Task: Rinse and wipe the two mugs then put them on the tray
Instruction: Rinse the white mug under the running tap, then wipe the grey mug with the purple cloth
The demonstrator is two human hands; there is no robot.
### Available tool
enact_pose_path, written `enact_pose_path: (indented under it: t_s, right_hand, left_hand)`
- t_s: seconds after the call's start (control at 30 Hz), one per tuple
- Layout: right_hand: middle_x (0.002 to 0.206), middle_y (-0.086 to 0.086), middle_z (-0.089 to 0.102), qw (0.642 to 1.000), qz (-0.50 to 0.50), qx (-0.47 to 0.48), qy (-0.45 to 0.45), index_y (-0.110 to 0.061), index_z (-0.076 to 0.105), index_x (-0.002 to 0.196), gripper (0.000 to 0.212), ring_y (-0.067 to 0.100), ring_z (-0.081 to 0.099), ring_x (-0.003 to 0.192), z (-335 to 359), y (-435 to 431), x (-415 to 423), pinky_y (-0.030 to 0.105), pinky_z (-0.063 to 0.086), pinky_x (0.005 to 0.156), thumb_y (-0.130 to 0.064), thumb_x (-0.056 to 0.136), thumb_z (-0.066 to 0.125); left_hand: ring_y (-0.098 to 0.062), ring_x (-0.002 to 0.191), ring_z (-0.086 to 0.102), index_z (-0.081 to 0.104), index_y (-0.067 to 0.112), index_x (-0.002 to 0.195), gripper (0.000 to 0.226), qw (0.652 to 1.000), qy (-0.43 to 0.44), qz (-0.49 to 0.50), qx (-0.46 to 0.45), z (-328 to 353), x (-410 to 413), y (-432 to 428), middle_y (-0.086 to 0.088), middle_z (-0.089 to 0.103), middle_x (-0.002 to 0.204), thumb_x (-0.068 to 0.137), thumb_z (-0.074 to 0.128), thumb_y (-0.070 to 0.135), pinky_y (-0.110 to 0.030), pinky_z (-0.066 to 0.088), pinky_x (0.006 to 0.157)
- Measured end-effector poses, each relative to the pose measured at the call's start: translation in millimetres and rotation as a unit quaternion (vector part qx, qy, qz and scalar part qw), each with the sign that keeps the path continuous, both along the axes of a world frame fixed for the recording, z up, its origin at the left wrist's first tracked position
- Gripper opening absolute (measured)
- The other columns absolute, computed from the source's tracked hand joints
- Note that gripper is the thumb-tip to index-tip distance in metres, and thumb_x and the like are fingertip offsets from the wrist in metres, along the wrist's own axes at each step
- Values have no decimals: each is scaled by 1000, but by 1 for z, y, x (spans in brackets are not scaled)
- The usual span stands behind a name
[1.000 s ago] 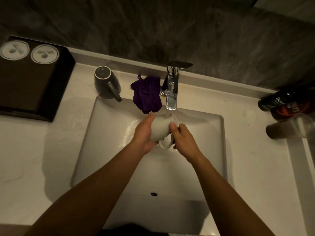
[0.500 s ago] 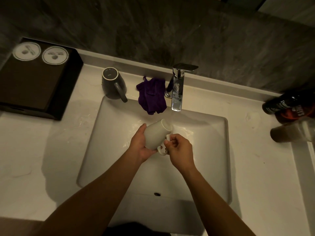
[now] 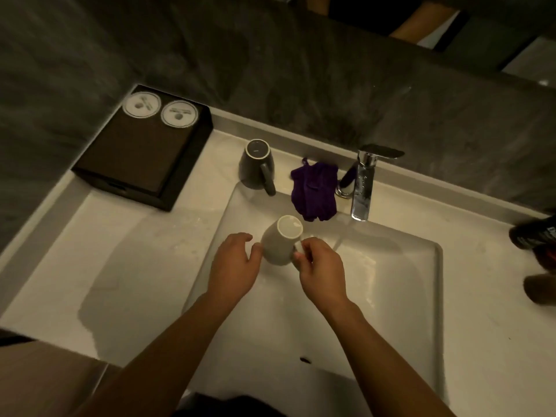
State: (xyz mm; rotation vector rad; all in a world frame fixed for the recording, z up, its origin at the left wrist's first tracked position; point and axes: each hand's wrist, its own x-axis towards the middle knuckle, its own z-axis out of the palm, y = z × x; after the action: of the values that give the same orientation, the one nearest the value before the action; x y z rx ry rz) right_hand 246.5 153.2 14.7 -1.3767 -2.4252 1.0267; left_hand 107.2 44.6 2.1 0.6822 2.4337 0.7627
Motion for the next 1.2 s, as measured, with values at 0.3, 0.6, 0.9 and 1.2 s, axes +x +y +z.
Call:
enact_pose_path:
  t_s: [0.3,0.6,0.9,1.2]
  right_hand:
    - [89,-6,63,996,48,52,56,-21,63,98,6,12,59,80,20,-5,-99,40,56,75,-26,96,66]
    - [102,-2,67,995,70,56,40,-21,62,105,8,17,64,90,20,-14,-171,36,56,82,-26,98,63]
    - [94,-4,64,996,63,14,57,-22,61,102,11,14,62,83,15,-16,-184,41,58,81,-30,96,67]
    - [127,2,65,985,-8,161,58,-18,61,129,35,19,59,117,67,11,-100,44,50,104,-35,98,60]
  left_hand:
    - [-38,153,33,48,8,150,57,973,203,-61,-93,-24,-67,-71,-20,40,163,100,55,35,-53,33,123]
    - [-28,162,8,17,16,166,84,967,203,-58,-143,-32,-81,-85,-12,12,175,98,21,65,-48,12,130]
    - [-29,162,9,16,17,166,83,965,207,-60,-152,-32,-82,-86,-12,12,175,99,24,66,-48,14,130]
    - [-31,161,12,19,15,165,80,964,212,-64,-149,-32,-84,-86,-14,16,173,101,32,62,-49,14,129]
